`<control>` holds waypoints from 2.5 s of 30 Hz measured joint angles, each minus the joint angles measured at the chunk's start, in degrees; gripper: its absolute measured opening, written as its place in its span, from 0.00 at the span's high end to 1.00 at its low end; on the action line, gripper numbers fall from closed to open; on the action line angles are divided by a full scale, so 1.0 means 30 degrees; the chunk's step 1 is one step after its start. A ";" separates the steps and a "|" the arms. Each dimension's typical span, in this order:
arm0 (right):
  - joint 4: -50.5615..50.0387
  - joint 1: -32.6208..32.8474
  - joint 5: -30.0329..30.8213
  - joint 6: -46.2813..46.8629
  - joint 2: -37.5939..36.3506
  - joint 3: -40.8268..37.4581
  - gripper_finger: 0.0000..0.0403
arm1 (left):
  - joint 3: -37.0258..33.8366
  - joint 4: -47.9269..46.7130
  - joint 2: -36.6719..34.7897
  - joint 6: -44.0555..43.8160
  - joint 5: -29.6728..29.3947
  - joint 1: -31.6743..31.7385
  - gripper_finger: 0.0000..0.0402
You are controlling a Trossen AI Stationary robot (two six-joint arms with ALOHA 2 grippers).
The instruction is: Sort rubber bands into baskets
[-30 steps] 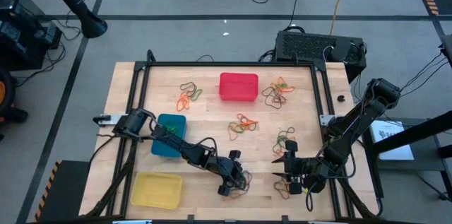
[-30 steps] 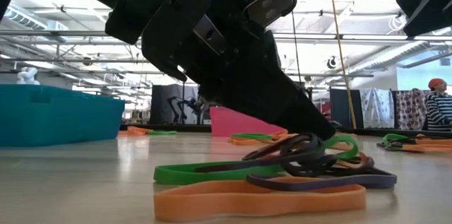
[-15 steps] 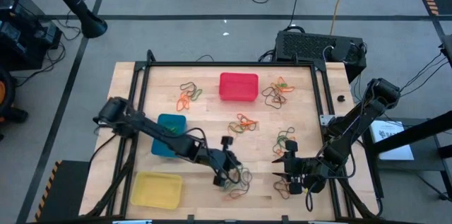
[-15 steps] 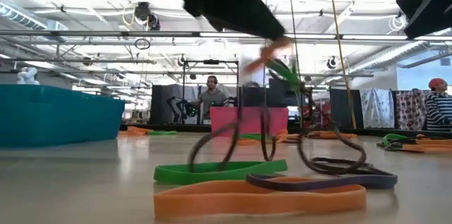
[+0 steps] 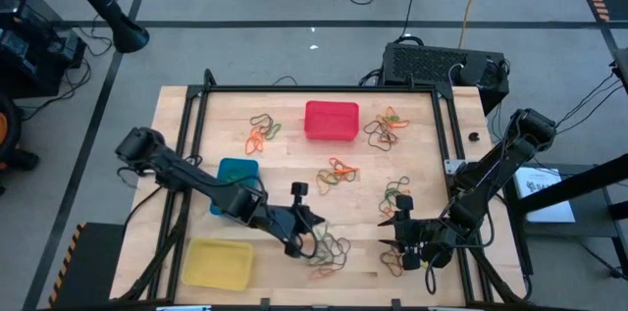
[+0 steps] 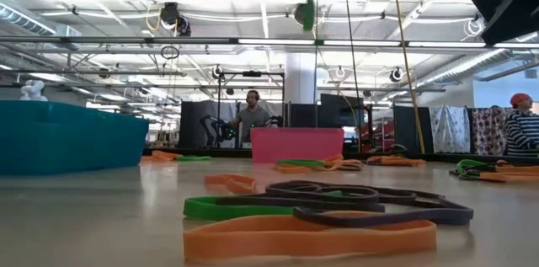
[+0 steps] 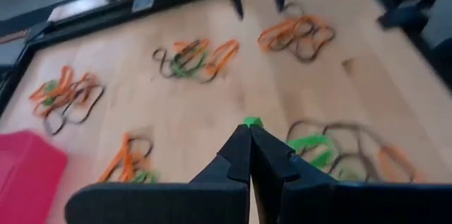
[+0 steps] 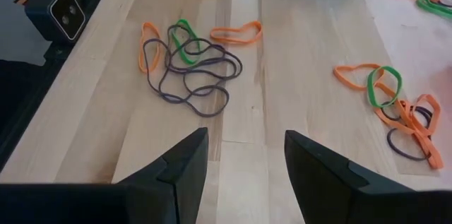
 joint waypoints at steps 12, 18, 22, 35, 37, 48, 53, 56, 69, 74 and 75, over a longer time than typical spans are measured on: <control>0.0011 -0.0049 0.0007 -0.0833 0.0000 0.0000 0.55 | 0.0000 -1.4797 -0.1679 -0.8745 -0.1932 0.0097 1.00; 0.0015 -0.0319 0.0036 -0.1013 0.0000 0.0000 0.55 | 0.0000 -2.2547 -0.2127 -1.3753 -0.1884 0.0240 1.00; 0.0007 -0.0621 0.0026 -0.1014 0.0000 0.0000 0.55 | 0.0000 -2.4911 -0.2186 -1.5326 -0.1781 0.0335 1.00; 0.0000 -0.0780 -0.0009 -0.1533 0.0000 0.0000 0.55 | -0.2810 -2.3729 -0.2165 -1.4604 0.0443 0.2267 0.98; 0.0000 -0.0780 -0.0011 -0.1842 0.0000 0.0000 0.55 | -0.2820 -2.3570 -0.2164 -1.4126 0.0605 0.2506 0.95; -0.1333 -0.2420 0.2849 -0.4475 -0.0878 0.0000 0.55 | -0.2820 -2.3286 -0.2229 -1.2333 0.1730 0.4140 0.69; -0.5335 -0.5156 0.1203 -0.4414 -0.2616 0.0000 0.55 | -0.2820 -2.1713 -0.3731 -1.0979 0.0865 0.4549 0.68; -0.7627 -0.7635 -0.0223 -0.4509 -0.3995 0.0000 0.55 | -0.2820 -1.9334 -0.5438 -0.9809 -0.0401 0.4561 0.68; -0.9306 -2.1942 -0.3895 -0.5300 -0.6288 0.0007 0.55 | -0.9365 0.1506 -0.9683 -0.1310 0.0954 0.4495 0.68; -0.6545 -2.6879 -0.7640 -0.6927 -0.4308 0.0007 0.55 | -1.2493 0.9807 -0.8930 -0.0526 0.3534 0.4282 0.68; -0.5755 -2.7637 -0.8196 -0.7123 -0.3749 0.0007 0.55 | -1.3088 1.1939 -0.8488 -0.0110 0.3829 0.4130 0.68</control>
